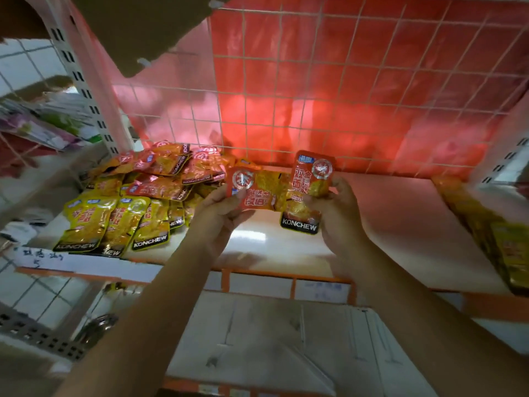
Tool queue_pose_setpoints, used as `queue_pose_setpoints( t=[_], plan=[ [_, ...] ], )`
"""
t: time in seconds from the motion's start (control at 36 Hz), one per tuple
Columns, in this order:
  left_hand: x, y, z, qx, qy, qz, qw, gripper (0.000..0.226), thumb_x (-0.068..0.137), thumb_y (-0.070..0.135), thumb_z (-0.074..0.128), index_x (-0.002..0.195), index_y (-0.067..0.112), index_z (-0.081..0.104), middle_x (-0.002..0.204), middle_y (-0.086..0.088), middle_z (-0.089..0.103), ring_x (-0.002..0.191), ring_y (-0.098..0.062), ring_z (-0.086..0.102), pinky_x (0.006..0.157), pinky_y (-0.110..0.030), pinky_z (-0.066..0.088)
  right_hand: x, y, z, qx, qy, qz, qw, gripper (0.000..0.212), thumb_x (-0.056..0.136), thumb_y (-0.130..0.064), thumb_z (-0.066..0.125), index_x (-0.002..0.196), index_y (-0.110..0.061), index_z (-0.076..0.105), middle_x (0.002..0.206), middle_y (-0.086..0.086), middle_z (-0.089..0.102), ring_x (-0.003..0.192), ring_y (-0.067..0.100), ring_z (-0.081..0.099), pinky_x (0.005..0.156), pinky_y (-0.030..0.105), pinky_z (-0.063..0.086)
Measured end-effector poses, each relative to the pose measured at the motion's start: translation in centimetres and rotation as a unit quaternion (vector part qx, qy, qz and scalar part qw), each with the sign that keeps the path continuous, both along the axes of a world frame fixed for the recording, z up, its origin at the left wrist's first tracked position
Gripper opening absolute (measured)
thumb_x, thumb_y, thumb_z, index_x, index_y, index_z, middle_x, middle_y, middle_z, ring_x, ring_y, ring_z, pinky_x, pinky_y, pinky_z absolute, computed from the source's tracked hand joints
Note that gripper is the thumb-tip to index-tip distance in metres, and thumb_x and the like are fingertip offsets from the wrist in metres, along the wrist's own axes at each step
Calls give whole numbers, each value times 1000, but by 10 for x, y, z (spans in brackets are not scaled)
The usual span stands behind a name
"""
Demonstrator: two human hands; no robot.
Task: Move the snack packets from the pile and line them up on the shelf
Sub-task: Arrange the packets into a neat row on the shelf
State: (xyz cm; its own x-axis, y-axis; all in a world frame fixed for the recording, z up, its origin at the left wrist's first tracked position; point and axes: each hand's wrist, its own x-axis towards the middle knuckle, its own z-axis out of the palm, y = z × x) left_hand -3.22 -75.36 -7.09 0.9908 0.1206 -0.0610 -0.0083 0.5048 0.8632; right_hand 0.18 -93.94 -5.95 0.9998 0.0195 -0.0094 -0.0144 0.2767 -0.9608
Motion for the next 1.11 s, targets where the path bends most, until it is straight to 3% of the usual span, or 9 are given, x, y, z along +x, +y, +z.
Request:
queue_pose_setpoints(
  t=[0.08,0.22,0.56,0.67,0.83,0.94,1.03,1.06,1.11],
  plan=[
    [5,-45,2,-21,7,8,1000,17,89,1,51,93,13,61,74,3,72,71,-12,68,67,-26,58,-2,-33,-3,-27,-4,-21,999,39,77,18,57,86,-19,48,85,4,63,71,17,61,46,20,47],
    [12,-115,-3,31,33,32,998,15,93,4,50,87,14,59,59,8,67,54,-4,63,58,-21,55,-4,-106,-6,-77,-21,-91,993,41,74,17,59,85,-22,52,85,1,64,84,25,62,77,42,53],
    [21,-266,-4,7,33,83,996,10,90,6,57,92,14,61,64,6,68,58,-7,63,51,-18,50,-19,-286,-6,-128,-31,-122,984,41,69,17,62,81,-22,57,71,-9,67,66,10,64,67,35,54],
    [25,-316,-6,1,30,76,997,11,88,2,58,85,12,61,60,6,68,56,-7,64,52,-19,51,-18,-342,-11,-141,-35,-142,979,38,70,15,63,92,-15,59,83,2,67,75,20,63,72,37,53],
    [31,-374,-4,21,30,51,998,9,88,4,58,85,11,61,60,6,68,56,-7,63,53,-19,52,-15,-409,-18,-166,-37,-173,970,45,78,12,61,117,-9,54,92,2,67,77,9,62,67,22,51],
    [38,-396,-1,43,30,42,998,6,88,6,59,87,11,62,65,4,69,62,-10,63,55,-20,52,-3,-436,-28,-340,-75,-186,919,65,83,5,57,141,-18,37,128,9,56,116,22,54,88,23,43],
    [41,-406,-1,49,31,39,998,6,88,7,60,88,11,64,71,0,69,67,-14,63,59,-23,53,12,-439,-39,-471,-94,-143,865,65,86,5,49,145,-17,32,139,12,43,128,25,42,106,28,34],
    [42,-409,-1,52,31,39,997,7,88,7,60,88,12,64,70,1,69,67,-13,63,60,-23,53,16,-439,-42,-507,-94,-138,846,57,91,1,47,144,-16,34,141,10,40,130,24,39,105,20,29],
    [43,-414,0,55,31,39,997,9,88,6,59,87,14,64,66,5,70,65,-11,64,58,-22,52,25,-439,-46,-547,-106,-127,821,43,97,-10,41,139,-13,40,138,5,42,122,14,43,86,-4,22]
  ],
)
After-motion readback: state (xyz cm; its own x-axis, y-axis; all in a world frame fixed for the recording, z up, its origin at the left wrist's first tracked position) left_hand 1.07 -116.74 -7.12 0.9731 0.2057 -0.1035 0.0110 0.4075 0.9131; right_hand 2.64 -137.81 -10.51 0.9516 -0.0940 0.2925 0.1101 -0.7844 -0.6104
